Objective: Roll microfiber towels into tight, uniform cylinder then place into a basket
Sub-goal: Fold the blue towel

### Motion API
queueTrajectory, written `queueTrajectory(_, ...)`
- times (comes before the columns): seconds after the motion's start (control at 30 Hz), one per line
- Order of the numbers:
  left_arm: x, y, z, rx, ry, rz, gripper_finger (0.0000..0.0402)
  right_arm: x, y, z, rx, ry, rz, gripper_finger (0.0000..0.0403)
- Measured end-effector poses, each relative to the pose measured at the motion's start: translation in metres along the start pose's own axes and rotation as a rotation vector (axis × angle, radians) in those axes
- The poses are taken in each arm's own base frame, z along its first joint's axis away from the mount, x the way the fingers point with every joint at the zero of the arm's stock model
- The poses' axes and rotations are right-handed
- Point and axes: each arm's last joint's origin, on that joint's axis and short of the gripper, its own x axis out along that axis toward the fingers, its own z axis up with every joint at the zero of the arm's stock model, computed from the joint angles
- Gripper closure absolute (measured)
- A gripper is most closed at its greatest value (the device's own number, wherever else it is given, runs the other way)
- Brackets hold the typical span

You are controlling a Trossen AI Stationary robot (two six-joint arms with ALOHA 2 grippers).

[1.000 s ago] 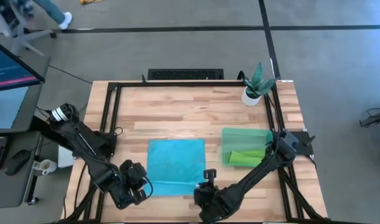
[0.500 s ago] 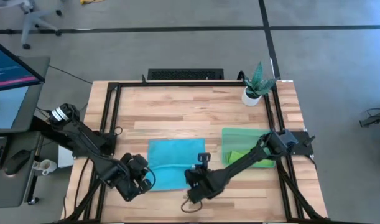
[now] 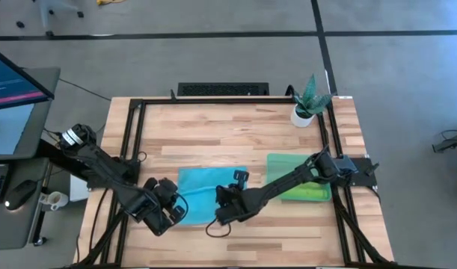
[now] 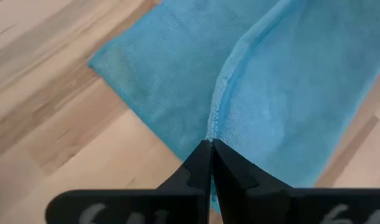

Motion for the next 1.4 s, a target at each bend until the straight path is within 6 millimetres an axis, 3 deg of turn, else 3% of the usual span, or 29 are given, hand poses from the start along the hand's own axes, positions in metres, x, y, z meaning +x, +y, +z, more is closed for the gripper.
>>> queueTrajectory(0.27, 0.008, 0.001, 0.015, -0.025, -0.056, 0.034, 0.04, 0.0, -0.009, -0.013, -0.009, 0.12, -0.077, 0.0396)
queueTrajectory(0.47, 0.015, 0.004, 0.023, -0.012, -0.071, 0.061, 0.04, 0.017, -0.013, -0.017, 0.013, 0.129, -0.092, 0.0397)
queueTrajectory(0.9, 0.036, 0.025, 0.014, 0.012, -0.068, 0.153, 0.04, 0.036, -0.027, -0.012, 0.069, 0.141, -0.095, 0.0397)
queueTrajectory(1.2, 0.038, 0.028, 0.013, 0.021, -0.073, 0.162, 0.0398, 0.037, -0.028, -0.012, 0.072, 0.14, -0.093, 0.0396)
queueTrajectory(1.4, 0.038, 0.028, 0.013, 0.063, -0.07, 0.165, 0.0372, 0.037, -0.028, -0.012, 0.074, 0.142, -0.095, 0.0397)
